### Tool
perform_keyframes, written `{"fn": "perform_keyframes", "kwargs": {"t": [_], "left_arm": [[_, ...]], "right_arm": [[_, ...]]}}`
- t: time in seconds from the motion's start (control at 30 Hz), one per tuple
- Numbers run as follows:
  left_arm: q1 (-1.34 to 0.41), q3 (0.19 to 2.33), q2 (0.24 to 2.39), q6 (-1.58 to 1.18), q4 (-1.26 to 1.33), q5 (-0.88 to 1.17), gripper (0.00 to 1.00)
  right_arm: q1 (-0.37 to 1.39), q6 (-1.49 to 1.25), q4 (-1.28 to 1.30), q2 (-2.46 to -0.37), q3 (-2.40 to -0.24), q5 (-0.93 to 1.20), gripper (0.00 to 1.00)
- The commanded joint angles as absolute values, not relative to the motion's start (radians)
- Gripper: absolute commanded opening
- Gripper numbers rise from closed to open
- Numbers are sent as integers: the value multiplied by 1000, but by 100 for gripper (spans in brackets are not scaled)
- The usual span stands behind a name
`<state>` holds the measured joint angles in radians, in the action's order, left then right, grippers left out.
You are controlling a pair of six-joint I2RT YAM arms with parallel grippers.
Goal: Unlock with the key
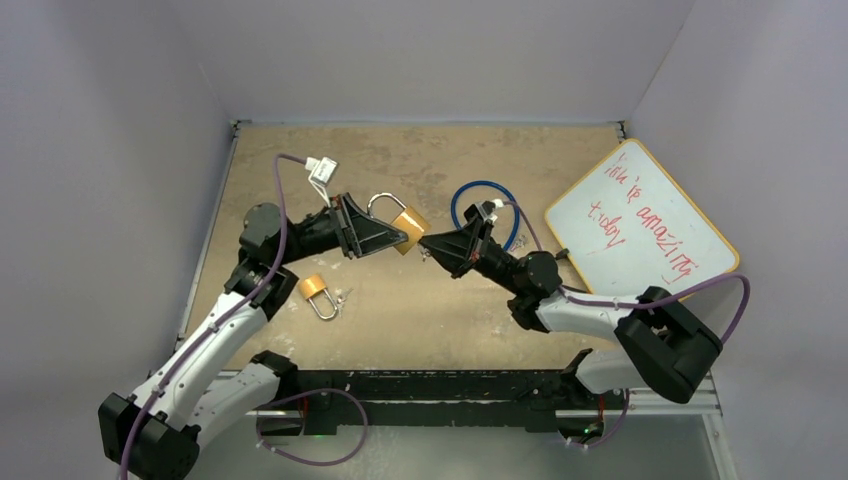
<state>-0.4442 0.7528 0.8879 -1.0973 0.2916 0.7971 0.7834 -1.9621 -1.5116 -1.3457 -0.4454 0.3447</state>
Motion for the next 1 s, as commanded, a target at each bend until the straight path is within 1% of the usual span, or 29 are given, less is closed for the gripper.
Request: {"fn": "perform_keyframes", "kwargs": {"t": [0.0,0.2,0.3,0.33,0.4,0.43,0.47,0.5,0.57,0.67,0.77,0.83,0.9,0.97], "left_arm": [[-448,760,854,-1023,539,733,0],[-448,713,818,-973,671,704,0],[-448,732,816,-930,590,700,0],[-448,744,815,-913,554,695,0],[-448,768,808,-878,474,672,0],[-448,779,802,-850,424,651,0],[-447,793,799,-824,374,636,0],[-448,802,795,-802,325,624,0],[-447,819,793,-766,256,617,0],[-447,829,801,-713,199,652,0],[-447,855,811,-608,94,698,0],[-448,864,813,-533,27,717,0],[-448,866,814,-472,-39,733,0],[-448,857,820,-422,-72,773,0]], "right_arm": [[793,-2076,-1764,-1330,-468,299,0],[807,-2167,-1784,-1336,-473,255,0],[806,-2115,-1777,-1336,-481,267,0],[806,-2091,-1750,-1331,-478,287,8],[801,-2032,-1701,-1308,-445,291,35],[798,-1994,-1675,-1292,-421,287,46],[795,-1954,-1652,-1276,-395,280,53],[794,-1912,-1628,-1256,-369,270,59],[789,-1834,-1584,-1208,-312,233,66],[777,-1714,-1476,-1115,-238,183,74],[764,-1553,-1238,-985,-230,155,76],[762,-1414,-917,-859,-275,117,77],[762,-1252,-597,-767,-371,47,77],[762,-1086,-365,-718,-474,-21,77]]}}
